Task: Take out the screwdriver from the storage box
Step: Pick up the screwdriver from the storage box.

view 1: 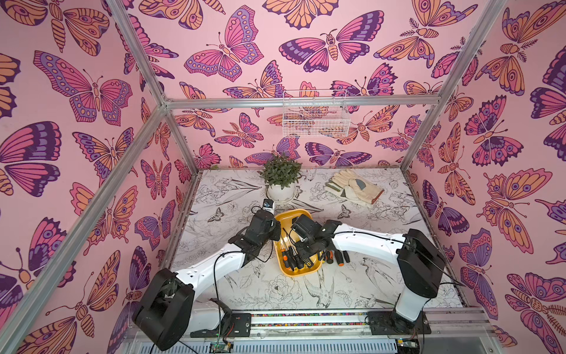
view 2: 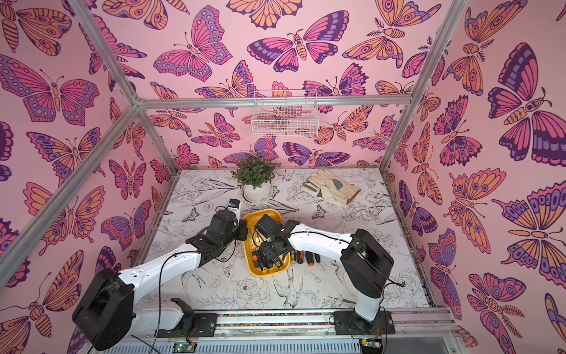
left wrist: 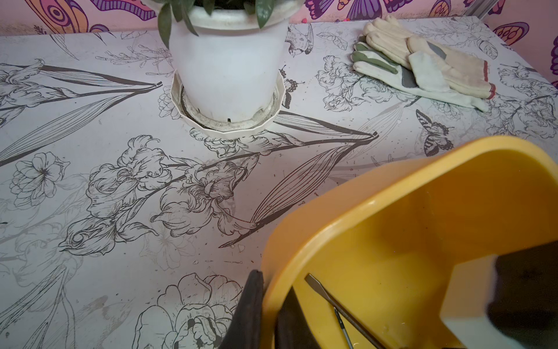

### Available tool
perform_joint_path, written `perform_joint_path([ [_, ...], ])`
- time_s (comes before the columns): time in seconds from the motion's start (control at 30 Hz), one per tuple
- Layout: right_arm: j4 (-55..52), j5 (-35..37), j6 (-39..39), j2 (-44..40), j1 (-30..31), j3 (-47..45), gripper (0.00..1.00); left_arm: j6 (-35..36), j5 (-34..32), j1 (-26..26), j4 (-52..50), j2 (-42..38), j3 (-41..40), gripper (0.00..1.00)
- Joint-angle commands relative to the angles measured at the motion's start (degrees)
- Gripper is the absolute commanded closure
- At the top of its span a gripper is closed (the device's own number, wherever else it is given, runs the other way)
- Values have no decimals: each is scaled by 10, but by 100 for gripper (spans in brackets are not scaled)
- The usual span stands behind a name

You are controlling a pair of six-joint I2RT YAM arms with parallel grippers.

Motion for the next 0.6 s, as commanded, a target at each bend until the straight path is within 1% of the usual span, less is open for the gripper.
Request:
perform_joint_path([
  [0.0,-3,1,1,15,3,13,60,16,-4,-3,-16,8,-9,100],
  [0.2,-13,12,6,32,3,20,60,16,-6,-3,-16,5,-11,100],
  [0.33,-33,27,8,50,2,37,62,16,-6,-3,-15,3,-12,100],
  [0.57,-51,31,6,85,2,71,62,15,-5,-4,-15,-1,-14,100],
])
